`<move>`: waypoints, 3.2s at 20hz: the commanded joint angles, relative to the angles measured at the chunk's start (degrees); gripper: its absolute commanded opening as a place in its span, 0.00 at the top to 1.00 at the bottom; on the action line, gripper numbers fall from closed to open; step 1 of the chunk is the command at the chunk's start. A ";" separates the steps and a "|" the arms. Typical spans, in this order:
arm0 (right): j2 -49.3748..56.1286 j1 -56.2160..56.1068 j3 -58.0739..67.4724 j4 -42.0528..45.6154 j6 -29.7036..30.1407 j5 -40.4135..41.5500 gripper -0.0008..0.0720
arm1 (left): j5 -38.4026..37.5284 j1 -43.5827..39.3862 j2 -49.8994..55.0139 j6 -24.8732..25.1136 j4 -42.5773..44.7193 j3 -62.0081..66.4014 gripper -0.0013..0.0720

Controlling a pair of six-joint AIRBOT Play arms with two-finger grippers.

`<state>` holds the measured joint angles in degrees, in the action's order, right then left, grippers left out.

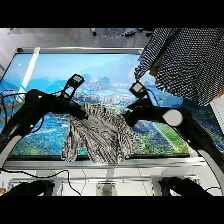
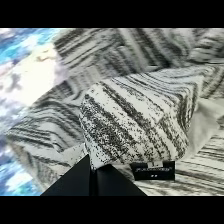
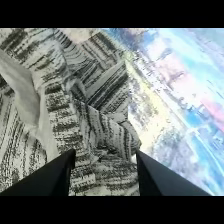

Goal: Fold the clothes and pants, and hang the long-sleeved shirts on hangers.

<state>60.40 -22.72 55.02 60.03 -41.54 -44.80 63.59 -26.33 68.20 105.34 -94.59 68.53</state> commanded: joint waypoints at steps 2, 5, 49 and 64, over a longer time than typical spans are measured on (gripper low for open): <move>13.35 -0.07 5.33 -7.87 14.84 -5.53 0.36 | -0.02 0.00 0.00 2.32 -3.19 -0.02 0.95; 20.79 -0.07 8.66 -11.82 19.34 -8.11 0.36 | -0.02 0.00 0.00 3.17 -3.23 -0.02 0.95; 7.78 -0.96 25.24 -4.31 -21.57 -13.00 0.93 | 5.79 0.02 -1.22 -2.49 2.47 10.93 0.95; 18.71 -1.01 25.20 -4.68 -25.29 -8.24 0.93 | 6.32 24.11 -5.97 7.41 -15.30 10.69 0.55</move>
<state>78.52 -23.70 80.23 55.35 -66.52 -53.65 69.73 -11.05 65.12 111.04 -108.66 79.26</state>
